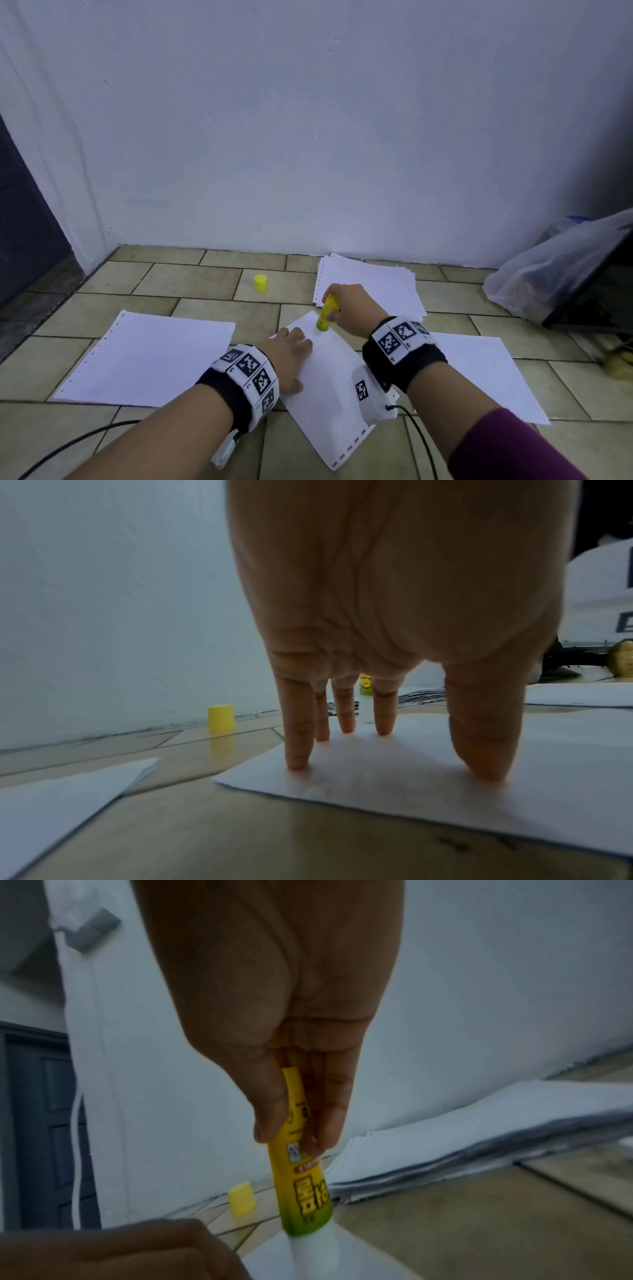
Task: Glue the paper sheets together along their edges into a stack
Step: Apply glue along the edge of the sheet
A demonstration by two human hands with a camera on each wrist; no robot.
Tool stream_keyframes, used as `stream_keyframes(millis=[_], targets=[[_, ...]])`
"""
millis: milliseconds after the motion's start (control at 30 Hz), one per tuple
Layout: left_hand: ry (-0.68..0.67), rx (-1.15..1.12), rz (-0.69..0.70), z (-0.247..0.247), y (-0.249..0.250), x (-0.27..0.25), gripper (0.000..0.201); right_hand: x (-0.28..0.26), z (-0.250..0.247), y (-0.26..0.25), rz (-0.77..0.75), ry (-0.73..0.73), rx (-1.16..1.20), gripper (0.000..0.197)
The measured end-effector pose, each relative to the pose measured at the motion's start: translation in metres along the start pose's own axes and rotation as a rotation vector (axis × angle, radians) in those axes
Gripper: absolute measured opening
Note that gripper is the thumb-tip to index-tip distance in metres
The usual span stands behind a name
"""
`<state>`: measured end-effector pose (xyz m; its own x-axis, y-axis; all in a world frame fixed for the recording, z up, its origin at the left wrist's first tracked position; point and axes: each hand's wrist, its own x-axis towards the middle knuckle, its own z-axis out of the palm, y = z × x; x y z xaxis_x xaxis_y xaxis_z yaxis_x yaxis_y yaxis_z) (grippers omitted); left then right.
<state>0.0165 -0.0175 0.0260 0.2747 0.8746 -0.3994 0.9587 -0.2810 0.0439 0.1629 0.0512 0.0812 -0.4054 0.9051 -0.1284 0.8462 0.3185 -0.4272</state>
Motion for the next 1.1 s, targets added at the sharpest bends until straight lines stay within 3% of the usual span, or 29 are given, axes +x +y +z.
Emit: stream_keyframes(millis=[333, 633, 767, 900, 1100], targets=[[-0.075, 0.129, 0.034, -0.007, 0.005, 0.004, 0.072, -0.062, -0.021, 0.025, -0.045, -0.156, -0.203, 0.030], [-0.094, 0.230, 0.089, -0.025, 0.011, -0.005, 0.077, -0.076, -0.039, 0.038, -0.001, -0.232, -0.251, 0.028], [-0.048, 0.190, 0.143, -0.026, 0.020, -0.012, 0.084, -0.071, -0.050, 0.039, 0.027, -0.117, -0.086, 0.021], [-0.100, 0.106, 0.266, -0.018, 0.022, -0.011, 0.076, -0.064, -0.056, 0.042, 0.057, 0.036, 0.081, 0.019], [-0.090, 0.180, 0.194, -0.018, 0.016, -0.009, 0.079, -0.054, -0.046, 0.041, 0.091, 0.122, 0.206, 0.021]])
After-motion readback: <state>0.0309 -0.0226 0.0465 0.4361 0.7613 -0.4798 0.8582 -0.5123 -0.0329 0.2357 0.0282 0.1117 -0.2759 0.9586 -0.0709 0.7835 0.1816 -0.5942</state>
